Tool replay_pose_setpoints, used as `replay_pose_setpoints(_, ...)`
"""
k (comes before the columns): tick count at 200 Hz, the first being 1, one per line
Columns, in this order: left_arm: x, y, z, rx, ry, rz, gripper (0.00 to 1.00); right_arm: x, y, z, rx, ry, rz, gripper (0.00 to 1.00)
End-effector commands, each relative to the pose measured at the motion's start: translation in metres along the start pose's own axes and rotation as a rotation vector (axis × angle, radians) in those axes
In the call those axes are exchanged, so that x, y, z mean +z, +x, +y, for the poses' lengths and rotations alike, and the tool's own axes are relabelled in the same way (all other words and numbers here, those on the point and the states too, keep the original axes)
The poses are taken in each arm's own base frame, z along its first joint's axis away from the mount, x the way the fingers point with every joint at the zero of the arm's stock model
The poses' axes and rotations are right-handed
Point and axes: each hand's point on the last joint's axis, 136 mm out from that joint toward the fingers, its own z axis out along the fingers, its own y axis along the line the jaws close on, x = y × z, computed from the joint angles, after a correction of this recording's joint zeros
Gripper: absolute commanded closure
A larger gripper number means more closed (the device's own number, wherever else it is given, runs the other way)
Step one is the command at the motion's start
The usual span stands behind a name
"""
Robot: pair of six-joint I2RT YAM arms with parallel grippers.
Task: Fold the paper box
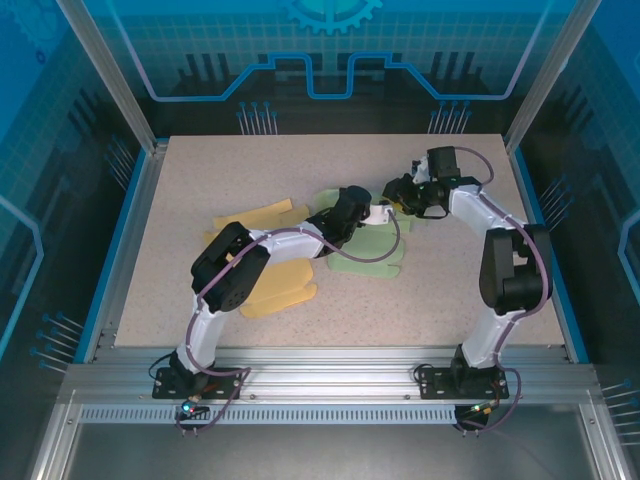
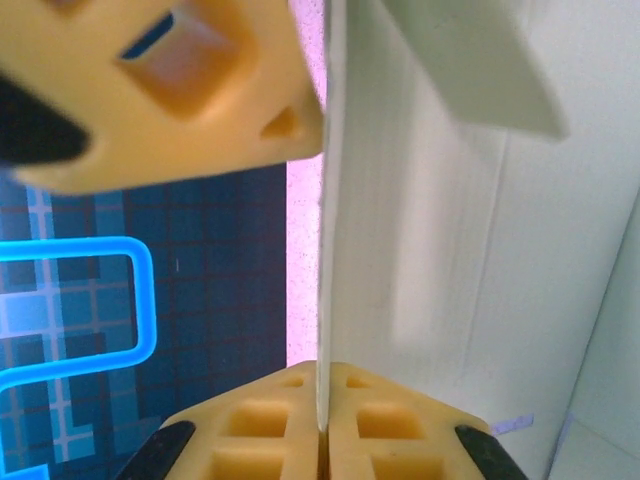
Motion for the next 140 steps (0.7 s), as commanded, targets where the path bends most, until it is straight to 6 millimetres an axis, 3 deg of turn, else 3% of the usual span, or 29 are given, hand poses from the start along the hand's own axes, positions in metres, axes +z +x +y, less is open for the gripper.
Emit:
replay_pose_setpoints(1,-0.002,0.001,0.01,-0.058,-0.002,-0.023,0.88,0.007,0.0,0.001,-0.017,0.006,0.011,0.69)
replay_pose_setpoints(47,-0.01,0.011,0.01,-0.13,0.069,-0.036,0.72,0.012,-0.001,-0.009,-0.01,0.029,0.015,0.71)
replay_pose_setpoints(91,-0.015,0.037,0.011,-0.148,0.112,-0.017,0.61,0.013,-0.002,-0.01,-0.011,0.03,0.017,0.72)
replay_pose_setpoints(140,-0.008,0.058,0.014,-0.15,0.094,0.01,0.65,0.012,-0.003,-0.008,-0.013,0.027,0.017,0.72)
